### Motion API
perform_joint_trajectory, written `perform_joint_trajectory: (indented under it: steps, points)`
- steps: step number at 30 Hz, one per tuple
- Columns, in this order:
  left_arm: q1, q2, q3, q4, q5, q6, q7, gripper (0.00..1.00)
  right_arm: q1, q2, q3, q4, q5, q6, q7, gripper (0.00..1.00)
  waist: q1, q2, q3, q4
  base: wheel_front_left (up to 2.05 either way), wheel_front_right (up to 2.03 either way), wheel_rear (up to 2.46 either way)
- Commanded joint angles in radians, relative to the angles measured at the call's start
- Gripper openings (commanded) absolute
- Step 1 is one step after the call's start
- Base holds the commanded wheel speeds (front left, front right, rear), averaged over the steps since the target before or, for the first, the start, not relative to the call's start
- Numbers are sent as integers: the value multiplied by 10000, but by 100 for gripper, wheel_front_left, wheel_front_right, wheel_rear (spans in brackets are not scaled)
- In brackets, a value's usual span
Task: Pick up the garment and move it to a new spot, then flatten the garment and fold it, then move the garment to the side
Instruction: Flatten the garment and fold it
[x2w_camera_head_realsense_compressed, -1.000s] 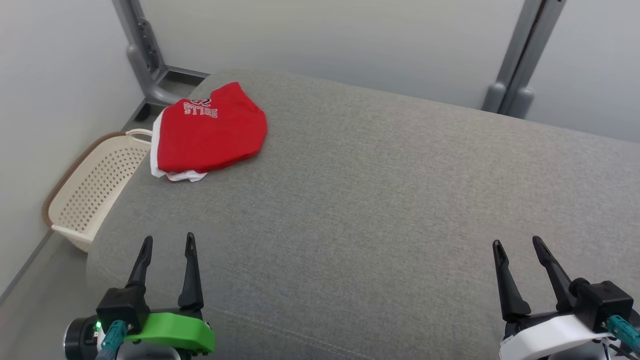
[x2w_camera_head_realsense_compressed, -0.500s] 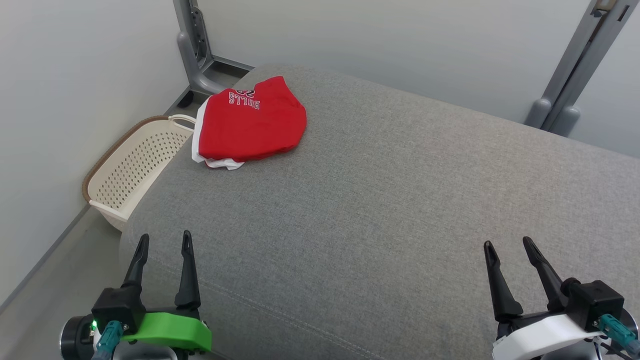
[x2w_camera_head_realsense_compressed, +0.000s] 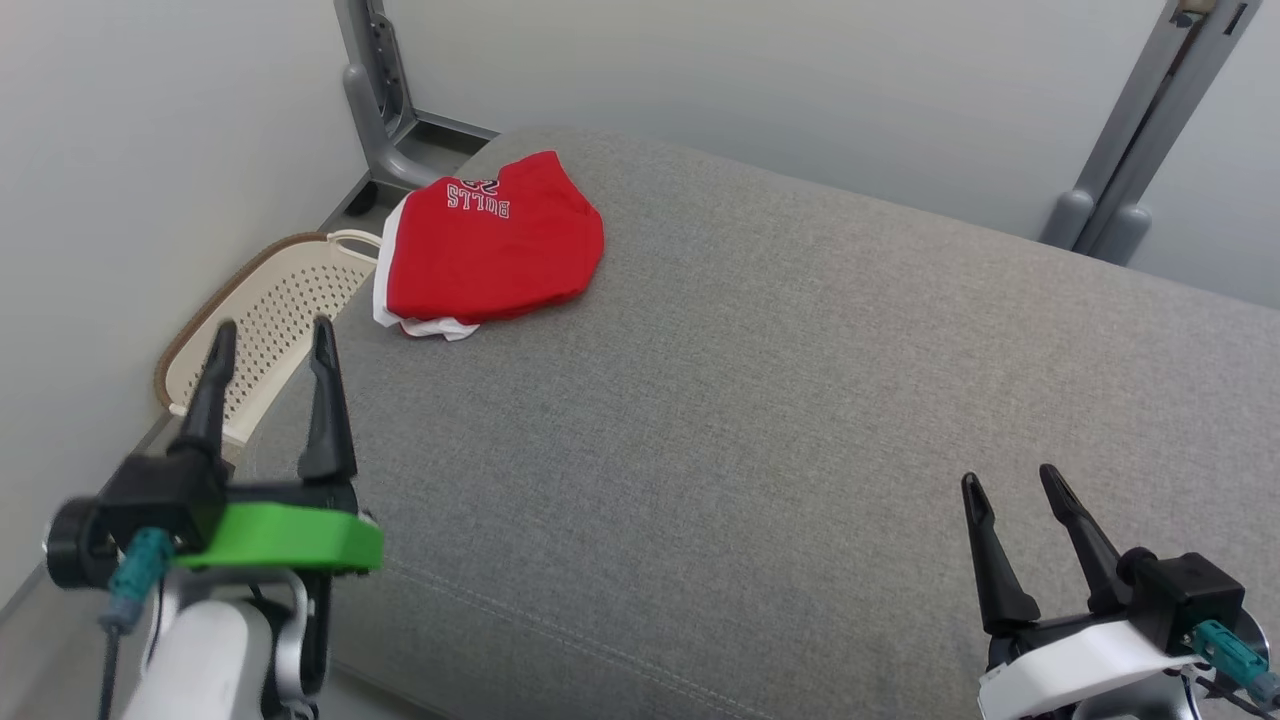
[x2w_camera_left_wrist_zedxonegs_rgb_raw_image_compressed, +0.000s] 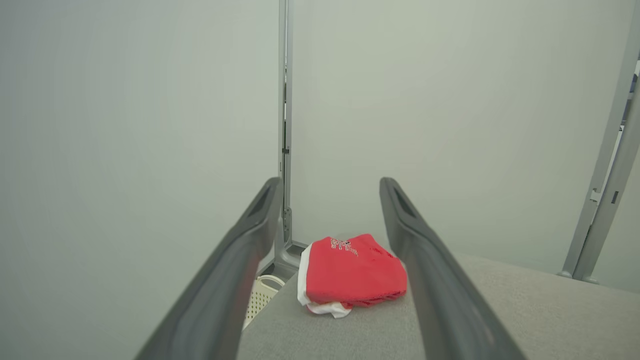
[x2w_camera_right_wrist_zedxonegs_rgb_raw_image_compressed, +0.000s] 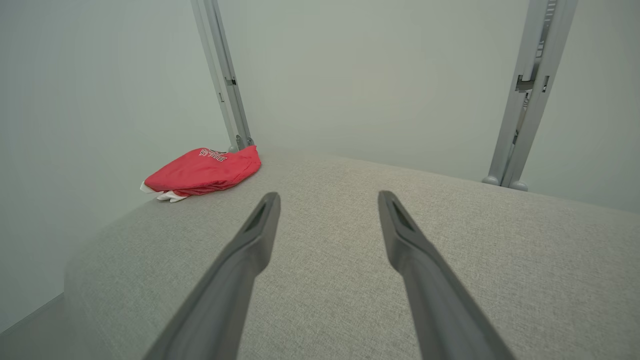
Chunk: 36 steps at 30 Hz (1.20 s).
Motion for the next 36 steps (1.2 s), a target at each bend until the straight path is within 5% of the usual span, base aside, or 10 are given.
perform_joint_trajectory:
  steps: [1,9,25,36]
  points:
    - [-217,70,49,-49,25,-50,28,100,-116,-20,2,-42,20,-16,35,100,0,0,92,-82,0,0,0]
    - [-3303,616,621,1046,-980,-682,1858,100,-700,-235,230,-245,-75,-16,-17,100,0,0,1008,-1099,0,0,0]
    - [-7471,1496,1275,8446,-2573,-1464,5015,100,-2112,-1120,478,-568,129,-16,21,100,0,0,4236,-3228,0,0,0]
    - [-7873,1579,1666,10518,-3149,-1643,4989,100,-2476,-1523,454,-875,294,-16,1,100,0,0,5491,-3485,0,0,0]
